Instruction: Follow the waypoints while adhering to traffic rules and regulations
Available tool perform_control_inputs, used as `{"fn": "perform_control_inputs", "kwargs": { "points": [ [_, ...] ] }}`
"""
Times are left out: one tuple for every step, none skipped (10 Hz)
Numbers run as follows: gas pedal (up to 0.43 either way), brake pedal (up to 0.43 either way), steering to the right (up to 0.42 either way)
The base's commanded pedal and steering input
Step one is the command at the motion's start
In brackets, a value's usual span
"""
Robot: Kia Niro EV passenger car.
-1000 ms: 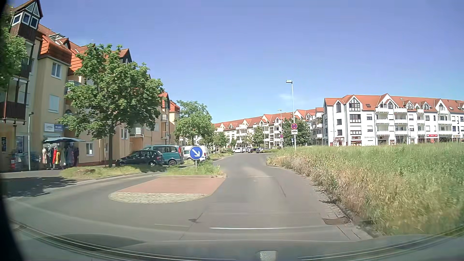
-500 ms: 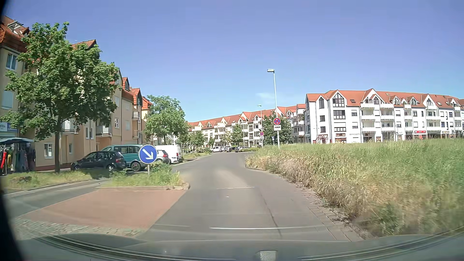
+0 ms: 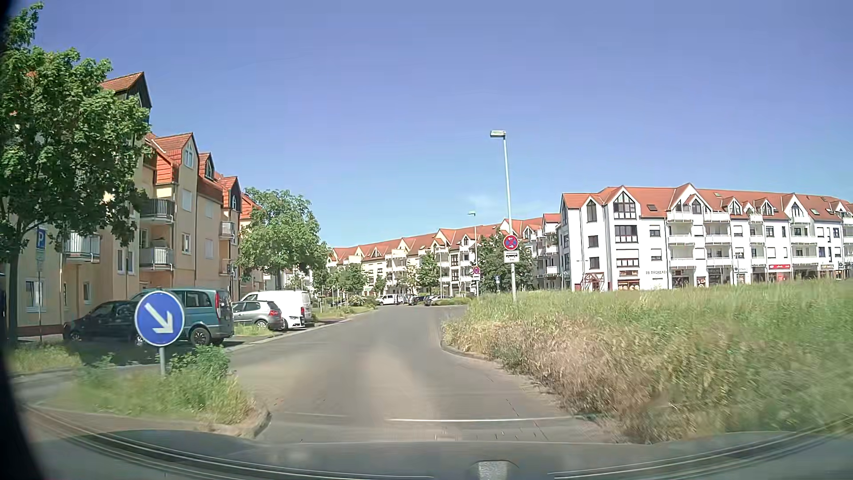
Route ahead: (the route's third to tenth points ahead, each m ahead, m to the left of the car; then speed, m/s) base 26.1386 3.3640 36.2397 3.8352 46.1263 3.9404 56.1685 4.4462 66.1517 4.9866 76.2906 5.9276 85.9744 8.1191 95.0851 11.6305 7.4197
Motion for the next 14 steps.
{"fn": "perform_control_inputs", "kwargs": {
  "points": [
    [0.000, 0.030, -0.066],
    [0.000, 0.030, -0.084],
    [0.000, 0.030, -0.101],
    [0.000, 0.030, -0.109],
    [0.000, 0.030, -0.116],
    [0.000, 0.030, -0.120],
    [0.000, 0.030, -0.116],
    [0.000, 0.030, -0.106],
    [0.000, 0.030, -0.096],
    [0.000, 0.030, -0.082],
    [0.000, 0.030, -0.060],
    [0.000, 0.030, -0.040],
    [0.000, 0.030, -0.011],
    [0.008, 0.030, 0.019]
  ]
}}
